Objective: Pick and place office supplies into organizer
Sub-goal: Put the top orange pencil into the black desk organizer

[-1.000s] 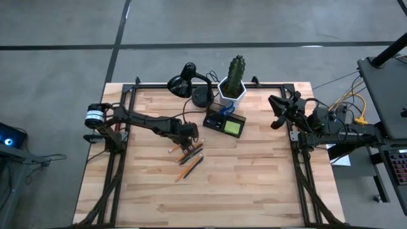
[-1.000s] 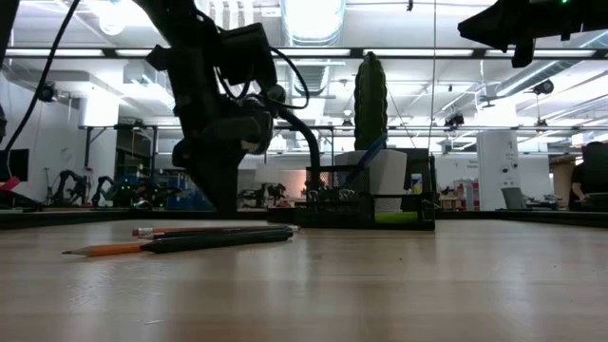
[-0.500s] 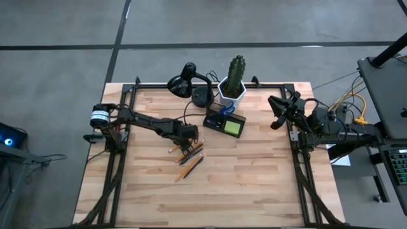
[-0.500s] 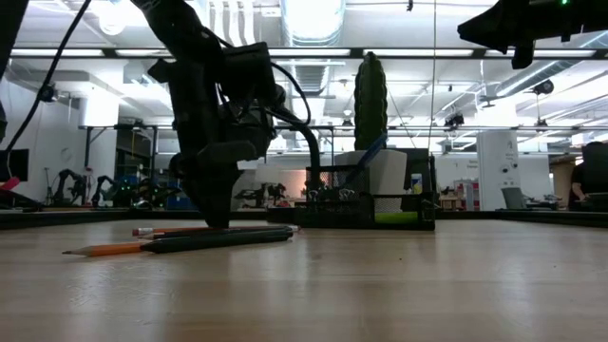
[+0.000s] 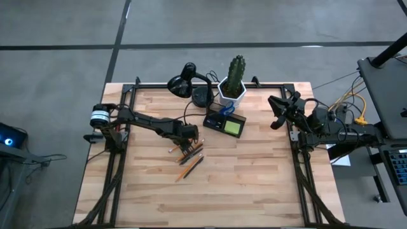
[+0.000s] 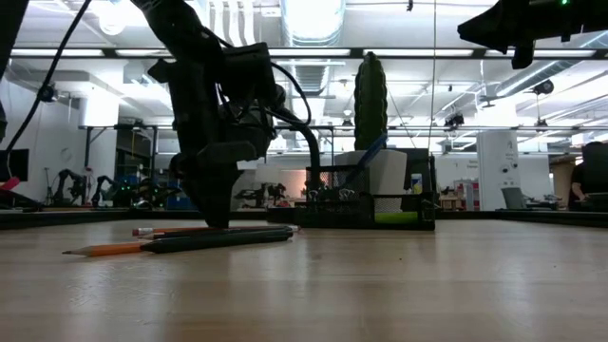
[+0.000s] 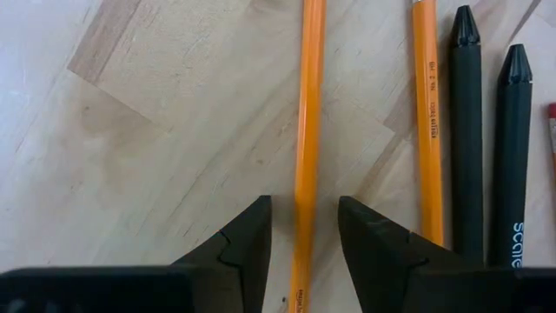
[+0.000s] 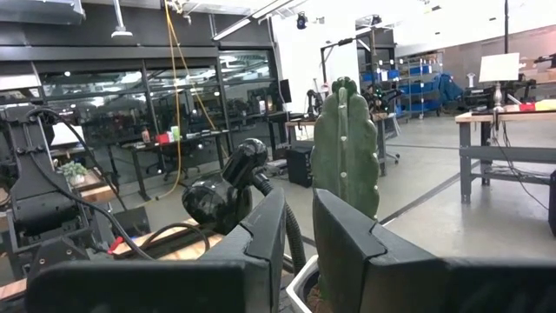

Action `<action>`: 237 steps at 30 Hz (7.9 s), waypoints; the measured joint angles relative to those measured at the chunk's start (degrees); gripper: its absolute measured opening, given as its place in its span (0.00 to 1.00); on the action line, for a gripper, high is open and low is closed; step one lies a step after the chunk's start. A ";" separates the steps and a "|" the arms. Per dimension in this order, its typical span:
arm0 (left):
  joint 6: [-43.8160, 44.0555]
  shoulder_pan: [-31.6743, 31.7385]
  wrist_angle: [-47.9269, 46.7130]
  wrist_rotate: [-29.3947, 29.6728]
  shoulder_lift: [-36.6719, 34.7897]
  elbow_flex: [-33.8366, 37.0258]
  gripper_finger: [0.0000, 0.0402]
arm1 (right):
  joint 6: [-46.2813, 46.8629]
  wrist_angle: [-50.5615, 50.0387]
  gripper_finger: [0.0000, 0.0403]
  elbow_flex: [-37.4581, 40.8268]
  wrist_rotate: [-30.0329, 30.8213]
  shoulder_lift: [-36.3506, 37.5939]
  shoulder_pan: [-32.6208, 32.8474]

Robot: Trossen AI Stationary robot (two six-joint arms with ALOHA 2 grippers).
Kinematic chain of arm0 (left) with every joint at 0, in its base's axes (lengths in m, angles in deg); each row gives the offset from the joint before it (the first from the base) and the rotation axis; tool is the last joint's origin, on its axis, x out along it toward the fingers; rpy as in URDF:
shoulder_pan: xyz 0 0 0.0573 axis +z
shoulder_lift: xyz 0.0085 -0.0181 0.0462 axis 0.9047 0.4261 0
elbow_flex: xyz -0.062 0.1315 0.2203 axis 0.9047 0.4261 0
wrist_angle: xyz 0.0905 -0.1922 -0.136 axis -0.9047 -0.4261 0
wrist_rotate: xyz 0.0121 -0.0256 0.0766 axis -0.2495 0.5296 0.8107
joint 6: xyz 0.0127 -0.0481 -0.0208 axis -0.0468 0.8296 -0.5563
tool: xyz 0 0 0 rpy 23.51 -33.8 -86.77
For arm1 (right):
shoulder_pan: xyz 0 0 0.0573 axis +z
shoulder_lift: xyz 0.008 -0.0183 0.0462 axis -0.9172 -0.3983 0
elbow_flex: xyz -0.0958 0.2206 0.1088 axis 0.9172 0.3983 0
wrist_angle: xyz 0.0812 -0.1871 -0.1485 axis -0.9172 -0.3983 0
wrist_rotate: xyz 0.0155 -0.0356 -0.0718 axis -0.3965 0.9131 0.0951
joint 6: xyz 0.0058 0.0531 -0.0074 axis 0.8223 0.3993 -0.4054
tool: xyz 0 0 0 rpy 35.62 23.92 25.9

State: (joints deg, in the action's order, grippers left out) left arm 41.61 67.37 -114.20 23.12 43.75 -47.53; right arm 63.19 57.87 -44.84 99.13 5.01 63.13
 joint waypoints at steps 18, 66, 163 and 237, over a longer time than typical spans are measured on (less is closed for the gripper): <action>0.06 0.02 0.15 1.01 0.07 0.00 0.02 | -0.02 -0.02 0.13 0.00 0.00 0.00 -0.02; 0.35 0.02 1.17 0.69 -2.56 -2.25 0.01 | 0.03 0.00 0.13 0.02 -0.01 0.02 -0.02; -4.66 -0.96 5.55 -3.07 -7.63 -2.01 0.02 | -0.44 -0.13 0.13 0.02 -0.02 0.02 0.00; -18.47 8.61 64.46 23.94 3.63 -1.14 0.02 | 0.17 -0.26 0.13 0.02 -0.02 -0.76 0.00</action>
State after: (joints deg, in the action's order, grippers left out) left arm 23.15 75.98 -49.74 47.06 47.38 -48.67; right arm 63.36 57.61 -44.82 99.11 4.25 63.13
